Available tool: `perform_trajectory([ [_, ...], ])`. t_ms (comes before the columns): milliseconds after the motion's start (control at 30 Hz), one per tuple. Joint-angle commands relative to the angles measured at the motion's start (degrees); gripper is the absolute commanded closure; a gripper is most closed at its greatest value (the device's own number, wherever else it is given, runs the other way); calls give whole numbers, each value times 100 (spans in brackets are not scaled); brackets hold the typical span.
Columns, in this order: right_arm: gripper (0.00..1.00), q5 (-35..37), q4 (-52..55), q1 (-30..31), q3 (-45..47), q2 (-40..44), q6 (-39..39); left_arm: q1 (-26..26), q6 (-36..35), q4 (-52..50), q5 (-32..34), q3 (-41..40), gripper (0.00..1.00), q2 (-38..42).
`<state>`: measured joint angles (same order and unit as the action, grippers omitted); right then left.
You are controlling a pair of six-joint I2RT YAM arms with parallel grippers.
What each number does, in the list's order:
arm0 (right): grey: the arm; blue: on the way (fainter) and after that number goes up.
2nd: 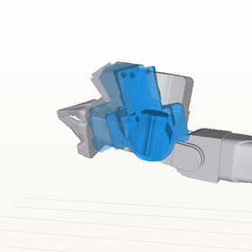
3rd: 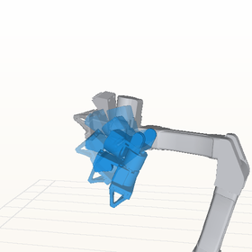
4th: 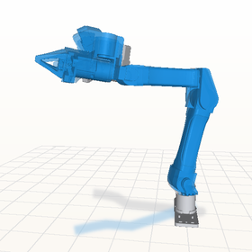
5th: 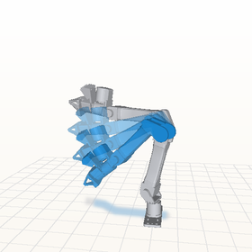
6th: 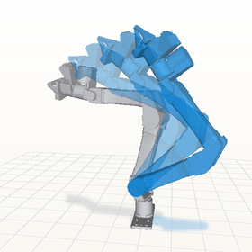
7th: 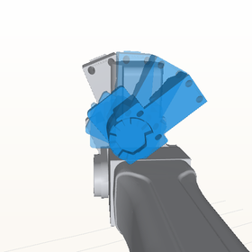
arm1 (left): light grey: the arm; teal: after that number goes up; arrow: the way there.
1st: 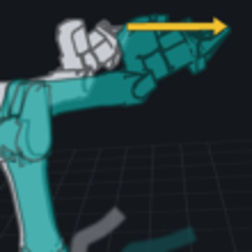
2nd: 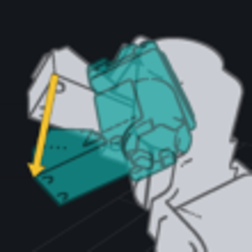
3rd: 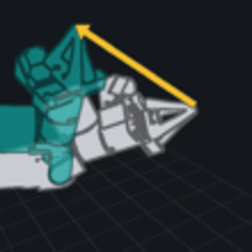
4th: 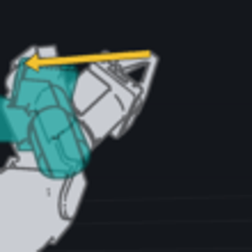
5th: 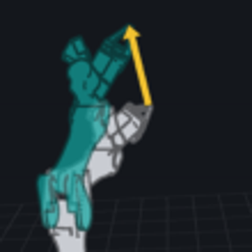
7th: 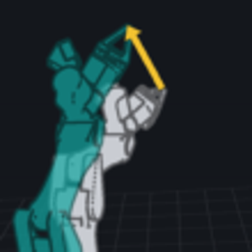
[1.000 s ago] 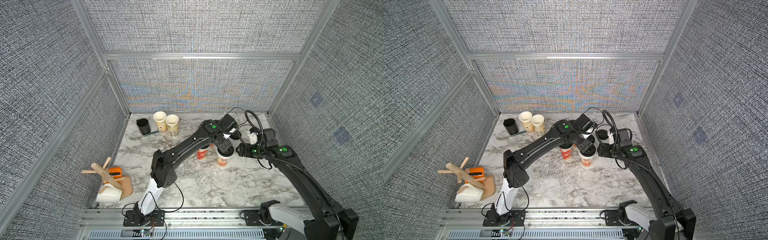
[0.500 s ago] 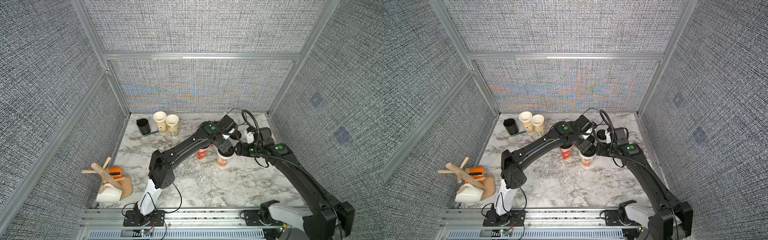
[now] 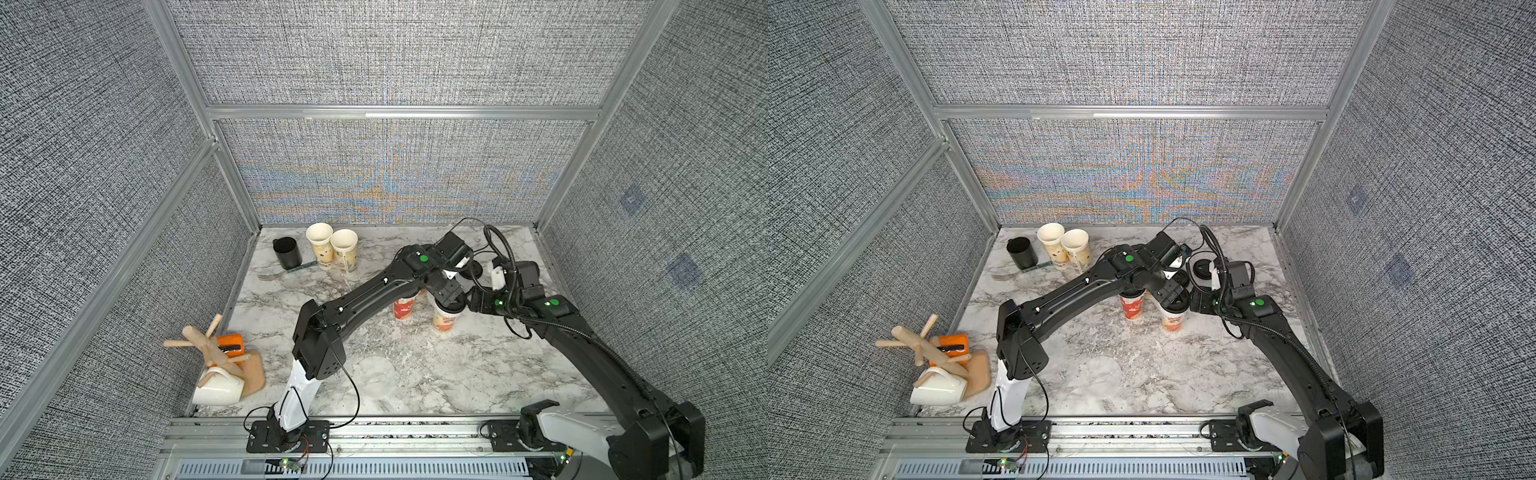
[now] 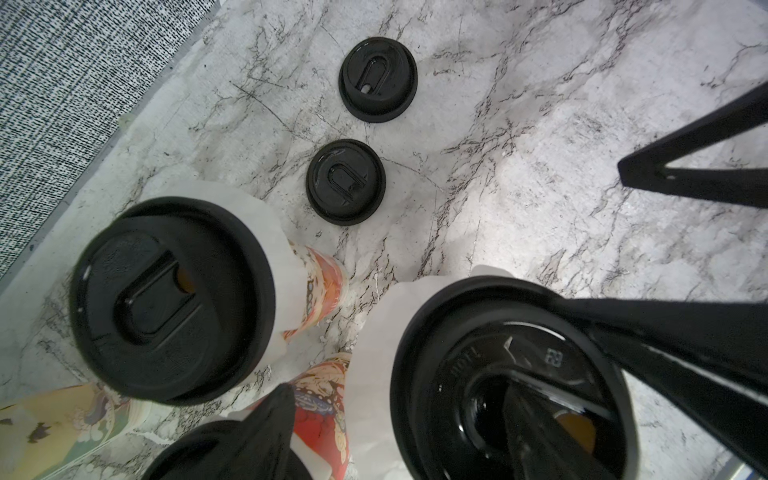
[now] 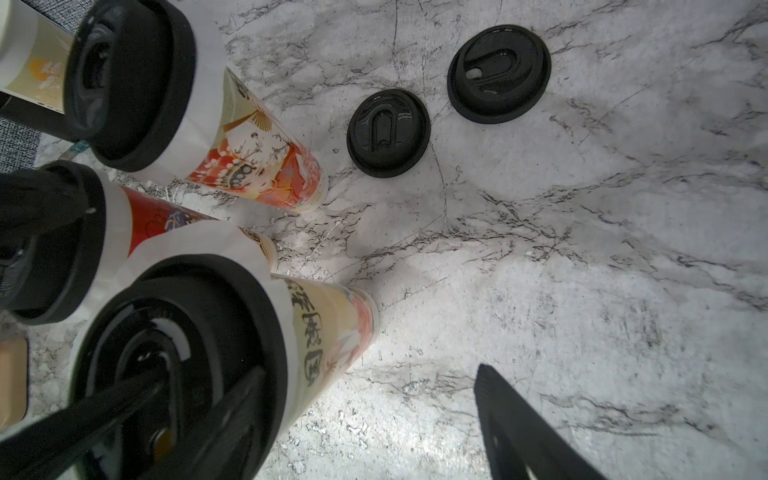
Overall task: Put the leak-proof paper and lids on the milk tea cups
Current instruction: Secure the cup lid on the cup.
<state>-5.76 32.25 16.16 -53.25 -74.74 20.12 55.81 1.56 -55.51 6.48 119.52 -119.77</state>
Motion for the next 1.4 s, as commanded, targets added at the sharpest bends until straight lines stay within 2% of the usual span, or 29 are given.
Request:
perform_trajectory([
  [0, 20, 251, 777, 18, -195, 35, -131, 0, -112, -1059, 209, -181, 19, -101],
  [233, 20, -165, 815, 13, -886, 57, -140, 0, 6, -1002, 339, -364, 19, -49],
  [433, 21, -666, 472, 32, -695, -161, -98, 0, 185, -1110, 503, -283, 19, -138],
  [633, 21, -978, 127, 90, -498, -285, 17, 0, 228, -1103, 381, -238, 19, -202],
  [1067, 22, -795, 77, 131, -164, -461, -18, 0, 241, -1124, 265, 102, 19, -209],
  [1367, 22, -355, 387, 124, -21, -342, -96, -1, 669, -1419, 491, 1247, 18, 70],
])
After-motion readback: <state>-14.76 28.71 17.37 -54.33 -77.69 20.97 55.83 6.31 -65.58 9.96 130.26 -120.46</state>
